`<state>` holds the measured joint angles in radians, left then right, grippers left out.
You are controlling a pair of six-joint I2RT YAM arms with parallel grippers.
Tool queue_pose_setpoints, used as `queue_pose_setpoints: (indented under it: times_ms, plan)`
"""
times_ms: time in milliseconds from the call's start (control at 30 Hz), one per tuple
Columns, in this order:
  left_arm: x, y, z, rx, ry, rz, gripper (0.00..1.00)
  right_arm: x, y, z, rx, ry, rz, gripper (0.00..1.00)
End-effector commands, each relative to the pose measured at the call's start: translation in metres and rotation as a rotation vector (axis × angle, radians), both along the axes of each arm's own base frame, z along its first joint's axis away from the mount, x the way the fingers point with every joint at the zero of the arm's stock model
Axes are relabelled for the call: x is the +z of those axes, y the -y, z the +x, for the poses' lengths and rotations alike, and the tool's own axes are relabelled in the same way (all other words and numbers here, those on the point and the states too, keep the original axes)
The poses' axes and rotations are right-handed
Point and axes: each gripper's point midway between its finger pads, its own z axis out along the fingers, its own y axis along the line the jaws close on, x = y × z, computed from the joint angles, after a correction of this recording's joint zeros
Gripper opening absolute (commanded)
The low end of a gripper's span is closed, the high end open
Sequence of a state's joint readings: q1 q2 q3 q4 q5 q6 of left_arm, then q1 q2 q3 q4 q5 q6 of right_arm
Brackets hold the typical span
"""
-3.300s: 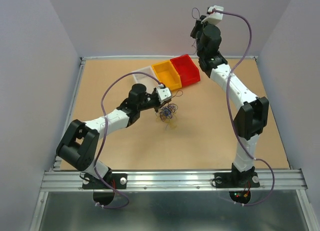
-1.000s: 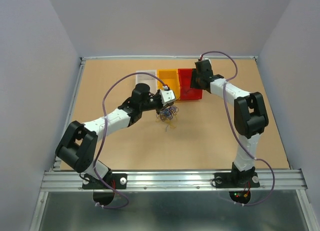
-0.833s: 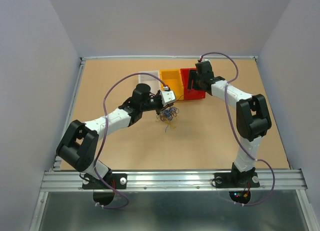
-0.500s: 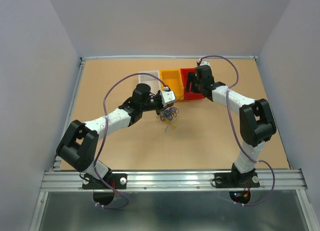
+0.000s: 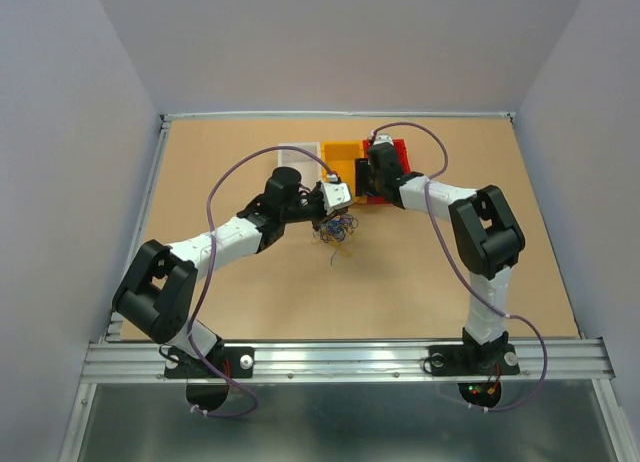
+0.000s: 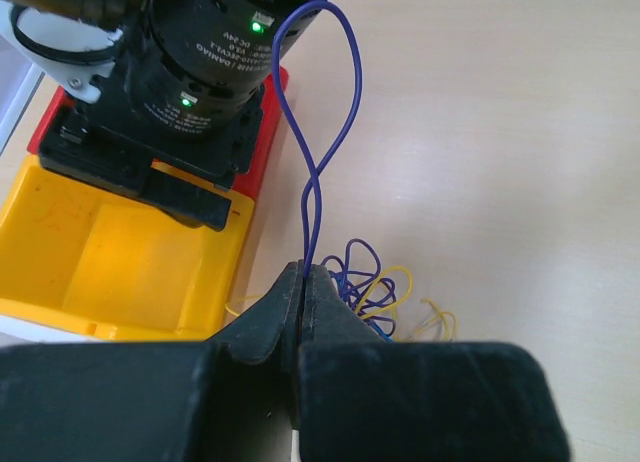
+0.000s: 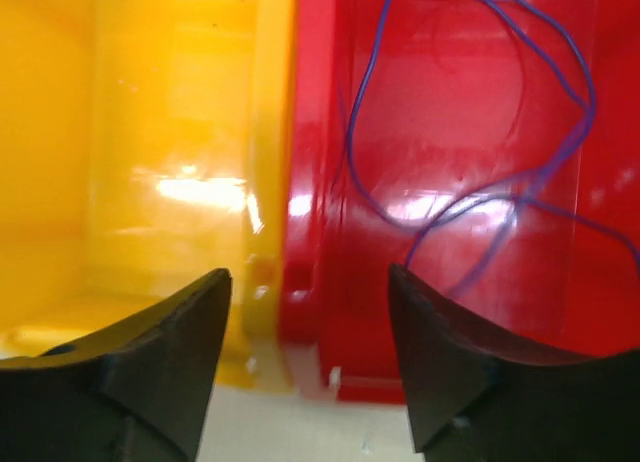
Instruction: Untangle the cables
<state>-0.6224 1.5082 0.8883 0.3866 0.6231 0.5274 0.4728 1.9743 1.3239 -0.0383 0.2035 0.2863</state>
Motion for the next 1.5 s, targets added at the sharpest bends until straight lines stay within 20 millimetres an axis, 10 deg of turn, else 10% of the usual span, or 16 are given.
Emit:
queue_pose_setpoints:
  times_ms: [0,167,600,900,1033,1233,1467]
  plan:
    - [0.034,0.008,-0.003,-0.039,0.073,-0.052,0.00,0.020,0.002,0.019,-0.019,0.078,-0.021,0.61]
    - [0.035,0.008,-0.003,-0.044,0.074,-0.051,0.00,0.034,0.016,0.014,-0.009,0.114,-0.098,0.39]
    - [0.039,0.008,-0.009,-0.063,0.070,-0.061,0.00,0.028,0.059,0.005,-0.008,0.078,-0.101,0.39]
    - [0.052,0.007,-0.017,-0.079,0.074,-0.089,0.00,0.086,0.056,-0.007,-0.029,0.201,0.032,0.85]
    - [0.059,0.006,-0.022,-0.090,0.070,-0.108,0.00,0.126,0.038,-0.037,0.050,0.259,0.180,0.88]
    - [0.076,0.004,-0.030,-0.097,0.070,-0.148,0.00,0.152,-0.022,-0.133,0.329,0.340,0.435,0.82]
    - [0.096,0.001,-0.045,-0.131,0.075,-0.198,0.00,0.166,-0.013,-0.188,0.404,0.516,0.594,0.70]
